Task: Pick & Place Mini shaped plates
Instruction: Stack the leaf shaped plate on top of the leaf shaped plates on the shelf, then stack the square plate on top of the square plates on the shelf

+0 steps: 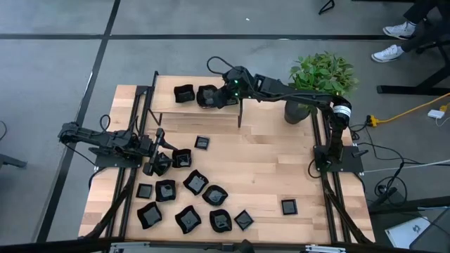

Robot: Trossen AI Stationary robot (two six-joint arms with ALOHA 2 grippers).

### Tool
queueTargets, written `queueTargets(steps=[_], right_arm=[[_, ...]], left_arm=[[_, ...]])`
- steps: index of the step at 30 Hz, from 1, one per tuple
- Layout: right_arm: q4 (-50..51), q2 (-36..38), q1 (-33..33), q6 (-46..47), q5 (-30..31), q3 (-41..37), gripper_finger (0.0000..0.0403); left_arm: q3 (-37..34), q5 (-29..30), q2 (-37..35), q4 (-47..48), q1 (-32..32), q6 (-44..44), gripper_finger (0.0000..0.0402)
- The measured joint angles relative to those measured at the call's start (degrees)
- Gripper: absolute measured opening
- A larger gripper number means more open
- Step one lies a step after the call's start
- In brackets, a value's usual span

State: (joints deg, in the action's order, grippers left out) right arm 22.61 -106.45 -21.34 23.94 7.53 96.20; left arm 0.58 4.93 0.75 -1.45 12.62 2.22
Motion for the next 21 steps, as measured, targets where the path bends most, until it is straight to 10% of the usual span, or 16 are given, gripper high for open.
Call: queueTargets(steps=[21], right_arm=[[0.35, -0.48, -0.31, 0.67, -8.95, -0.02, 0.0124]], left_arm=[[0.00, -0.01, -0.02, 0.00, 0.01, 0.01, 0.0208]])
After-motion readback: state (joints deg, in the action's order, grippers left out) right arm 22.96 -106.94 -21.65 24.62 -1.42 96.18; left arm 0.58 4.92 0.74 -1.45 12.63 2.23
